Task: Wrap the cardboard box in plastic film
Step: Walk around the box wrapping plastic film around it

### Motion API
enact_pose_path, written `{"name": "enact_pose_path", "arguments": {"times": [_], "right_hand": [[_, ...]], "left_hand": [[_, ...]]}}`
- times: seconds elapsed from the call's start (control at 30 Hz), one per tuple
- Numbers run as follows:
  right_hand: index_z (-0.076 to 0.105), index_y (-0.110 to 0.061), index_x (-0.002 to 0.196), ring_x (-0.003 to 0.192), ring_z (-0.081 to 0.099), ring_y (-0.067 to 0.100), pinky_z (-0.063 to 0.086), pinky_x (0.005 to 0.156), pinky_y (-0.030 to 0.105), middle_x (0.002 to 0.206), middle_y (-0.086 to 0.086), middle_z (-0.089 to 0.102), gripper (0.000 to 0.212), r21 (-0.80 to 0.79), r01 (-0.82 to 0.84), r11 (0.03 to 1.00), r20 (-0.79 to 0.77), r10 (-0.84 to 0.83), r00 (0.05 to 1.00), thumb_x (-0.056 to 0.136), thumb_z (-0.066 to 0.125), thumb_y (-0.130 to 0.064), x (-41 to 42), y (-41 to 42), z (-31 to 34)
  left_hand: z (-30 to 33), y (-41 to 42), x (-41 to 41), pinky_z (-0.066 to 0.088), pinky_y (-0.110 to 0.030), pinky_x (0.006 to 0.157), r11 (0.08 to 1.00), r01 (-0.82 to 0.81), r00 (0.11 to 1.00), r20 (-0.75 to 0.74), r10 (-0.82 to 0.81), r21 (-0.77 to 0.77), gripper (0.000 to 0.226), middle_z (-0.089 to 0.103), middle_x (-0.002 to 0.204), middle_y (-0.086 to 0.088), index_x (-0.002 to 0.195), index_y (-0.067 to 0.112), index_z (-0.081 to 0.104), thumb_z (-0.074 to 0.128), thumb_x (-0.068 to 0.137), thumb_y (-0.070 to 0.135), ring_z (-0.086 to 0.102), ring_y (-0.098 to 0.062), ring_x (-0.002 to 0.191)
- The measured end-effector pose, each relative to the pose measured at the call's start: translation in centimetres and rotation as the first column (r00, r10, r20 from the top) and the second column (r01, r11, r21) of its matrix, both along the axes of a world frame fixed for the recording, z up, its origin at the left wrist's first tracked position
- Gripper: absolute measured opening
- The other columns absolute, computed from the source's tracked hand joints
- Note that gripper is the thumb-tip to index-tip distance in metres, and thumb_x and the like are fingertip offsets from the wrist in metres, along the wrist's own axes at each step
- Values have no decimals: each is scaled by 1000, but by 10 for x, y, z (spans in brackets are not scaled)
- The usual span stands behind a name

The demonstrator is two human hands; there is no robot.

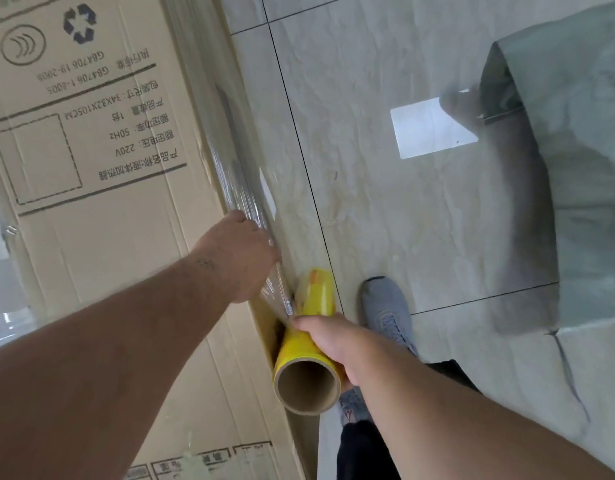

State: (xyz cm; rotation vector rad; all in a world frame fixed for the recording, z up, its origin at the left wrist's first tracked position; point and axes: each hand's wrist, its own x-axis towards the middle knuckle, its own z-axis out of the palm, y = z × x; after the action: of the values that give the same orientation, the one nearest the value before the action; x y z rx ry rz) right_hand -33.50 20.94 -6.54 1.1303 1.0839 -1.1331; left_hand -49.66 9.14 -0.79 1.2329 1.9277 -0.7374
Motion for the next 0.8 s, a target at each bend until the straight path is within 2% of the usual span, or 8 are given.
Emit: {"name": "enact_pose_path", "arguments": {"times": [0.07, 0.17, 0.3, 0.4, 0.5, 0.6, 0.7, 0.8], "right_hand": [[33, -18, 168, 140, 59, 43, 46, 121, 58, 159, 18, 55, 139, -3, -104, 995, 6, 104, 995, 55, 74, -87, -11, -3, 1], [46, -24, 163, 137, 62, 42, 49, 118, 61, 155, 16, 60, 121, 54, -110, 992, 17, 109, 994, 63, 53, -92, -19, 2, -5], [62, -23, 146, 105, 78, 38, 65, 91, 58, 123, 16, 77, 76, 71, 206, 976, 114, -213, 970, 87, 62, -71, -8, 8, 3], [72, -10, 134, 98, 83, 39, 66, 91, 55, 111, 22, 84, 77, 5, 582, 814, 203, -570, 796, 77, 91, -58, 18, 5, 5], [72, -6, 132, 93, 81, 40, 66, 88, 52, 111, 26, 83, 72, -11, 667, 745, 193, -653, 733, 81, 91, -53, 27, -1, 5], [68, -12, 137, 94, 81, 39, 67, 87, 53, 114, 25, 82, 78, -6, 562, 827, 121, -557, 821, 77, 92, -56, 29, 2, 9], [60, -30, 136, 104, 78, 39, 65, 98, 58, 122, 13, 76, 105, 16, 217, 976, 10, -217, 976, 46, 90, -74, 42, 2, 7], [60, -29, 137, 113, 75, 37, 61, 104, 55, 129, 9, 72, 117, 90, -7, 996, -11, 8, 1000, 35, 77, -84, 42, 0, 9]], "left_hand": [[3, 0, 5, 35, -45, 109, 997, 53, 998, -23, -54, -56, 36, 60, 128, -4, 131, 28, 60, 50, 97, 30, 55, -29, 123], [3, -2, 7, 37, -47, 109, 997, 64, 997, -47, -66, -35, 36, 57, 132, -5, 131, 26, 61, 46, 98, 28, 54, -29, 125], [3, -1, 8, 41, -40, 104, 999, 46, 999, -3, -46, 5, 35, 62, 125, 1, 127, 24, 58, 45, 95, 20, 59, -23, 121], [-2, -4, 9, 40, -41, 105, 999, 21, 1000, 9, -21, 44, 40, 63, 129, 2, 135, 28, 52, 45, 96, 22, 59, -24, 123], [-4, -7, 13, 39, -42, 104, 998, 62, 998, -7, -62, 21, 37, 61, 128, 0, 136, 31, 52, 44, 100, 28, 58, -26, 121], [-2, -4, 18, 39, -42, 104, 995, 95, 995, -31, -95, 3, 31, 59, 125, -2, 129, 29, 59, 45, 101, 31, 55, -27, 121], [3, -1, 23, 38, -42, 104, 998, 66, 998, -15, -66, -8, 33, 56, 127, -3, 130, 29, 61, 47, 100, 28, 53, -27, 121], [6, -1, 34, 38, -44, 105, 996, 86, 996, -9, -86, 5, 33, 54, 127, -4, 129, 25, 62, 46, 100, 28, 51, -28, 121]]}}
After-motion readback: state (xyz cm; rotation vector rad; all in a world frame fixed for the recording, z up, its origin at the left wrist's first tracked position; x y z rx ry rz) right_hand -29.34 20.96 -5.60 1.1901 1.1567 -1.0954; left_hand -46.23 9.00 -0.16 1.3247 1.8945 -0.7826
